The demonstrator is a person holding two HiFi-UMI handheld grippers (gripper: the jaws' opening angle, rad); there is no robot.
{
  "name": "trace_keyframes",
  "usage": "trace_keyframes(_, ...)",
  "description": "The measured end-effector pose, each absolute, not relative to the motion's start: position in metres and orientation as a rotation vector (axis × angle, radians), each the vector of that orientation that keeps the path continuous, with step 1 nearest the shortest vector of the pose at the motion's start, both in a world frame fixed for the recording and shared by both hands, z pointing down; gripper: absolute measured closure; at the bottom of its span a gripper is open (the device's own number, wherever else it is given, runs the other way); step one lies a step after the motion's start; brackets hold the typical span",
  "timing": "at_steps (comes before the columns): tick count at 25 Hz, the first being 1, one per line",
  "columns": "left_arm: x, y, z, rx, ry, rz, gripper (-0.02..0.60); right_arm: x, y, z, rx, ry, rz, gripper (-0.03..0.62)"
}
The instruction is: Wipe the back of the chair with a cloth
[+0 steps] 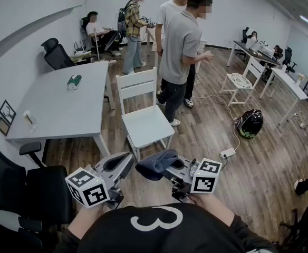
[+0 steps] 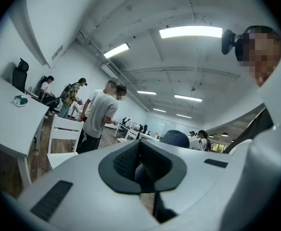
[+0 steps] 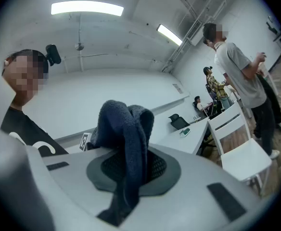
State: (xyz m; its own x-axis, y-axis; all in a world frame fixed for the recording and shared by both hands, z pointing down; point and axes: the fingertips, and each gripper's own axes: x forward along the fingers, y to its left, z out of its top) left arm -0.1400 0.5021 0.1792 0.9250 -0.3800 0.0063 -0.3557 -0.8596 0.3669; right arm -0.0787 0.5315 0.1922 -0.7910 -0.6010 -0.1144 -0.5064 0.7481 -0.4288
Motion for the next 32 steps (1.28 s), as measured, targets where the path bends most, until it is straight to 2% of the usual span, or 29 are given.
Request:
trace_keyframes(21,-0.115,0.507,0.192,2.707,-0.474,-0.038,0.568,-0.047,0.531,0.201,-0.963,2.608,-0.586,0.543)
trace_keyframes(32,-0.096,0.457,0.218,2.638,-0.432,0.002,0.568,-0.026,0.486,0.229,-1.031,2.551,-0.701,0.543)
